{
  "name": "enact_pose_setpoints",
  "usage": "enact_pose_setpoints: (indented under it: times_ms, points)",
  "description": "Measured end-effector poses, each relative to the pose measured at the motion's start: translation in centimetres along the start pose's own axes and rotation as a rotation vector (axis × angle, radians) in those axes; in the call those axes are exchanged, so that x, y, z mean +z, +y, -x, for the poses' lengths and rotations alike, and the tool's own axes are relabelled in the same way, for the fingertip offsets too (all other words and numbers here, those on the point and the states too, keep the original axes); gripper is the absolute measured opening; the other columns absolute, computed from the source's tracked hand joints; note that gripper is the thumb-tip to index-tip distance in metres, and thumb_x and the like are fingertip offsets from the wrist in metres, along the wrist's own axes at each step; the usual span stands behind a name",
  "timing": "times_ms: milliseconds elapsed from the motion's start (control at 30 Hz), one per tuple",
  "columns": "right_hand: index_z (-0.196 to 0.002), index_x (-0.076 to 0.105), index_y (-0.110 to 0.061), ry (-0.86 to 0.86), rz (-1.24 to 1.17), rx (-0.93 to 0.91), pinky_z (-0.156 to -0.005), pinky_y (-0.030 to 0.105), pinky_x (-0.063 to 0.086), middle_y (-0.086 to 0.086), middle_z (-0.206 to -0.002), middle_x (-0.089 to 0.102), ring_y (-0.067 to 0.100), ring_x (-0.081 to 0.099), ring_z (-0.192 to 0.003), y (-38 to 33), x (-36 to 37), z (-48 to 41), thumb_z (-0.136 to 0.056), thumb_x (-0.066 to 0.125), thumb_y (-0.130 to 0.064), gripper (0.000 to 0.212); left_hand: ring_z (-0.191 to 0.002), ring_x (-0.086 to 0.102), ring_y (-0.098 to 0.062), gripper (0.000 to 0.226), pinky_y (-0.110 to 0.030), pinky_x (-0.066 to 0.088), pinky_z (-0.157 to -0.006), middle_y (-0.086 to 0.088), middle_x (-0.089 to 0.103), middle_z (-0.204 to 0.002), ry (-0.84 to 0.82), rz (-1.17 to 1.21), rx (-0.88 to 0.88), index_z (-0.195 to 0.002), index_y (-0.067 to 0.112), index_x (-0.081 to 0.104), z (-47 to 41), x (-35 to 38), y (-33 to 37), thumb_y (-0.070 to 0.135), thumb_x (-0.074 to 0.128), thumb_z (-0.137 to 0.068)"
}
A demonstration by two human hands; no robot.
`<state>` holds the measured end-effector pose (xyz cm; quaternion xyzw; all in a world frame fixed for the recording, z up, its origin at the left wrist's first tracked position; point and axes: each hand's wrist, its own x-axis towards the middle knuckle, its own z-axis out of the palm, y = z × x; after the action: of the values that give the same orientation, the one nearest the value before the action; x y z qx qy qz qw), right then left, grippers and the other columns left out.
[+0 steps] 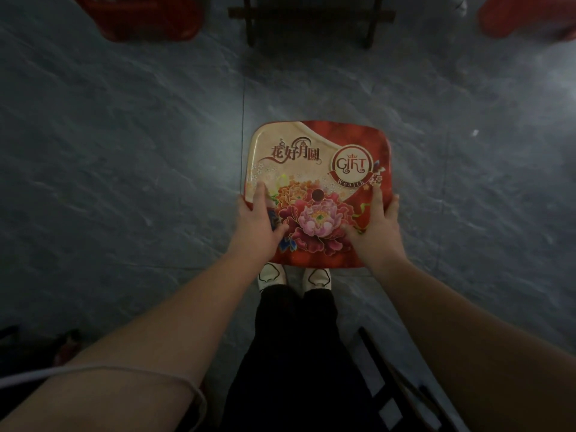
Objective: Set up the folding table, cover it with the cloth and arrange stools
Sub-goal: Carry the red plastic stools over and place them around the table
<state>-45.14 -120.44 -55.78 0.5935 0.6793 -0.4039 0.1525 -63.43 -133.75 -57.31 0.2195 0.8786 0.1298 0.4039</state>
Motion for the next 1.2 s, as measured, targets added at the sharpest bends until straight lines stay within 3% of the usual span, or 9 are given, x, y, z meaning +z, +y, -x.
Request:
enact_pose_setpoints:
  times_ms: [100,200,300,433,633,800,1200]
  points:
    - [-0.155,-0.011,-0.043,-0.037,0.127,0.015,-0.116,0.057,0.028,0.008,-0.165,-0.017,0.038,0.010,-0.151,-0.6,-0.8,0.2,-0.094,0.061,-0.046,0.094,-0.141,0.036,-0.038,0.100,-0.057,0.041,-0.110,-0.013,0.008,-0.162,-0.028,-0.109,-0.016,-0.152,0.042,-0.003,0.4,-0.9,0.8,0.043,0.072,-0.086]
    - [-0.158,0.000,-0.039,-0.095,0.225,0.013,-0.117,0.057,0.026,0.005,-0.167,-0.005,0.036,0.010,-0.150,-1.7,-3.2,0.8,-0.097,0.054,-0.044,0.082,-0.147,0.023,-0.039,0.090,-0.058,0.034,-0.113,-0.012,-0.003,-0.166,-0.068,-0.277,0.016,-0.156,0.034,0.002,1.5,-3.0,1.8,0.053,0.061,-0.091]
    - [-0.157,0.019,-0.029,-0.129,0.303,-0.044,-0.118,0.057,0.026,0.005,-0.164,0.017,0.034,0.016,-0.149,-3.6,-6.7,3.0,-0.095,0.050,-0.038,0.070,-0.145,0.025,-0.038,0.077,-0.055,0.035,-0.113,-0.015,0.014,-0.163,-0.067,-0.323,0.059,-0.157,0.025,0.010,3.8,-6.6,3.5,0.049,0.051,-0.096]
    - [-0.152,0.033,-0.020,-0.076,0.356,-0.172,-0.114,0.055,0.033,0.009,-0.155,0.036,0.034,0.028,-0.144,-7.1,-12.5,8.5,-0.082,0.041,-0.039,0.072,-0.142,0.030,-0.032,0.063,-0.051,0.035,-0.112,-0.012,0.033,-0.154,0.016,-0.404,0.163,-0.153,0.022,0.026,9.9,-13.3,7.8,0.047,0.043,-0.098]
    - [-0.152,0.034,-0.021,0.096,0.355,-0.407,-0.118,0.050,0.029,0.009,-0.157,0.035,0.030,0.026,-0.146,-13.3,-21.9,20.8,-0.091,0.043,-0.033,0.062,-0.149,0.021,-0.029,0.061,-0.047,0.023,-0.120,-0.006,0.028,-0.161,0.116,-0.425,0.257,-0.156,0.023,0.023,21.7,-23.0,13.7,0.046,0.039,-0.101]
    - [-0.156,0.025,-0.025,0.179,0.334,-0.555,-0.122,0.046,0.021,0.001,-0.163,0.023,0.021,0.014,-0.152,-16.0,-26.3,28.3,-0.096,0.044,-0.036,0.063,-0.149,0.023,-0.026,0.058,-0.043,0.023,-0.121,-0.004,0.033,-0.158,0.270,-0.361,0.306,-0.154,0.020,0.027,29.0,-28.7,15.8,0.042,0.040,-0.102]
    - [-0.158,0.019,-0.028,0.171,0.398,-0.844,-0.124,0.043,0.016,-0.002,-0.166,0.016,0.018,0.006,-0.153,-28.2,-24.5,32.4,-0.100,0.042,-0.037,0.063,-0.148,0.024,-0.026,0.066,-0.041,0.022,-0.122,-0.006,0.033,-0.159,0.456,-0.270,0.199,-0.156,0.020,0.025,31.0,-36.3,10.0,0.046,0.040,-0.098]
